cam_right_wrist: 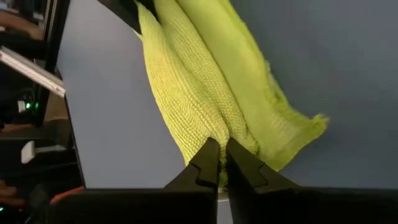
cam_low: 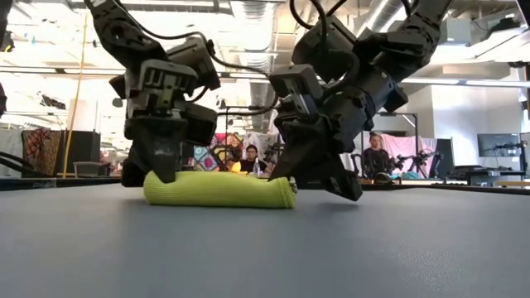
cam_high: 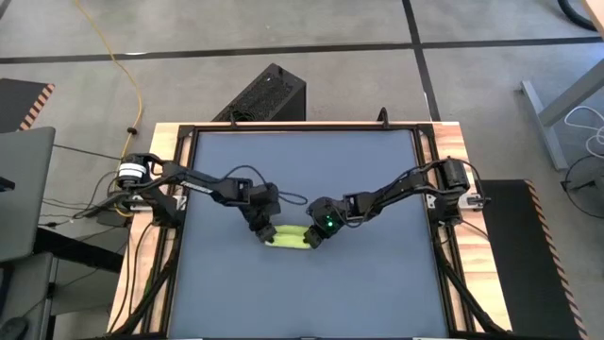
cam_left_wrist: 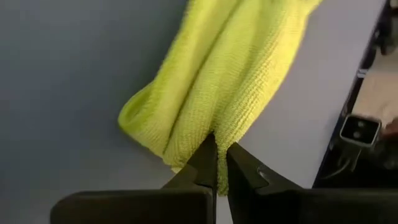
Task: Roll towel
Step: Roll the green microfiber towel
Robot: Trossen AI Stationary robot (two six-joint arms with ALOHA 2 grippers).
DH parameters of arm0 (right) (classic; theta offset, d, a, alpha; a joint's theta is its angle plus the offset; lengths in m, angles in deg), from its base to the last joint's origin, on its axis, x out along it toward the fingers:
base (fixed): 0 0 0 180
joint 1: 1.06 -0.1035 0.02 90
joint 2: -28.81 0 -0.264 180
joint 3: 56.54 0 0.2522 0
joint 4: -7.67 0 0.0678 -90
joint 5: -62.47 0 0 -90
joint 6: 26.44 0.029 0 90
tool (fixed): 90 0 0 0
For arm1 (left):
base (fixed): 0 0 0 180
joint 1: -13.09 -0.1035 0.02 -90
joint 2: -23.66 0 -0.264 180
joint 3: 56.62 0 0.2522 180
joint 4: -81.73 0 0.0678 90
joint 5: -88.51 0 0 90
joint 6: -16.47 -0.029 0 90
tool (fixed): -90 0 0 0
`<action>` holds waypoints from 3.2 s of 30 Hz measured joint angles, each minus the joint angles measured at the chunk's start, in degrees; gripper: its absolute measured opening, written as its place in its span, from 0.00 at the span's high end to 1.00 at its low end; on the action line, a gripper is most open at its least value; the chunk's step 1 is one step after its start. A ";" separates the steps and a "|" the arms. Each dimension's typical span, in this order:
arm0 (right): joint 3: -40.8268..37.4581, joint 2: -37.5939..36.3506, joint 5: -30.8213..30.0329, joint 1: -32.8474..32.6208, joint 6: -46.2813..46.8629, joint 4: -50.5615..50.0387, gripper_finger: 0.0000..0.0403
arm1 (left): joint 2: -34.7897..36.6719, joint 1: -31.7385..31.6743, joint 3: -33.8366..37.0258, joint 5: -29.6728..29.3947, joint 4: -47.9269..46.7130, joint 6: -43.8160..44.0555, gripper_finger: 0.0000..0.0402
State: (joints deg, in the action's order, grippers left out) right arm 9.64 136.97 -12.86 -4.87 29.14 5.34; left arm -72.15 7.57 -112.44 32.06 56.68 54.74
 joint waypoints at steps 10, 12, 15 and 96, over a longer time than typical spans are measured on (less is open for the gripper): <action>-0.15 0.00 0.77 4.52 2.50 -0.03 0.78 | 0.10 -5.34 0.09 0.25 -2.94 2.30 1.00; -0.15 -0.24 1.57 4.78 1.78 -0.08 0.74 | 0.13 -5.85 0.12 0.27 -2.95 2.28 1.00; -0.20 -1.30 1.52 4.72 -0.02 -0.35 0.70 | 0.13 -6.13 0.11 0.20 -2.95 2.24 1.00; 9.07 -0.04 -24.90 -5.51 -25.43 -14.51 0.95 | 0.89 -13.26 -0.31 10.58 -6.27 -17.08 0.78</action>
State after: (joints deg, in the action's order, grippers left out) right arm 18.71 136.92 -37.77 -10.39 3.72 -9.17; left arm -71.26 -5.69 -112.75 42.64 50.41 37.66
